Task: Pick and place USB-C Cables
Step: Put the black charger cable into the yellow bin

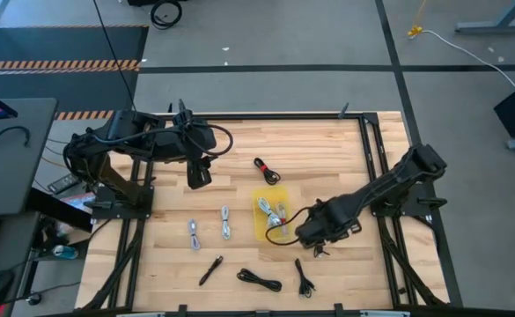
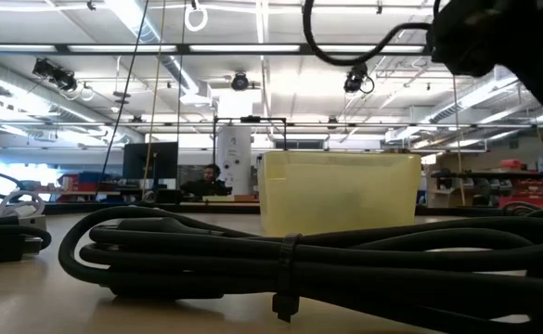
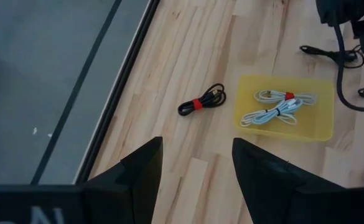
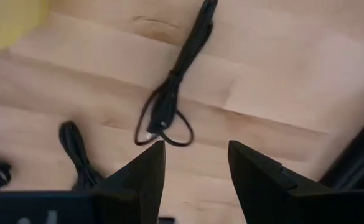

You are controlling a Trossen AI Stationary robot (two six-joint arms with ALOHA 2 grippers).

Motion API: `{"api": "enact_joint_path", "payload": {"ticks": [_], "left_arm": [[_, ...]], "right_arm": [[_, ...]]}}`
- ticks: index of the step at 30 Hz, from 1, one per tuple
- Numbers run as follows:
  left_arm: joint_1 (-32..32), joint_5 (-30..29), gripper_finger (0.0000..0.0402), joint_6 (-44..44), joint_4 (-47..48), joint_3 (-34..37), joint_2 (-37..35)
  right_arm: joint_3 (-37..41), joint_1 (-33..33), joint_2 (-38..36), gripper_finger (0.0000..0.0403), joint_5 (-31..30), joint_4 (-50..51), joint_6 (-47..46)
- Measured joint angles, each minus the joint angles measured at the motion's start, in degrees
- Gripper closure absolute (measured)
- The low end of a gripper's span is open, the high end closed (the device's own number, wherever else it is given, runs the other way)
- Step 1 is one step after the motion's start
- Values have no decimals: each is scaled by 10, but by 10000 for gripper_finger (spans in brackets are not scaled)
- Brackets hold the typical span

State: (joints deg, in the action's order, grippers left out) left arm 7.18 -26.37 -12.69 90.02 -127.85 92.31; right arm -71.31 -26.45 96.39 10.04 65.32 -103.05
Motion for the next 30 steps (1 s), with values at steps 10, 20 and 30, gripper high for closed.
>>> {"api": "enact_joint_path", "payload": {"ticks": [10,20,30], "left_arm": [[0,0,200,17,0,0,0],[0,0,200,21,0,0,0],[0,0,200,16,0,0,0]], "right_arm": [[0,-2,63,221,-33,-52,-80],[0,-3,109,221,-63,-84,-109],[1,-6,123,221,-45,-49,-72]]}}
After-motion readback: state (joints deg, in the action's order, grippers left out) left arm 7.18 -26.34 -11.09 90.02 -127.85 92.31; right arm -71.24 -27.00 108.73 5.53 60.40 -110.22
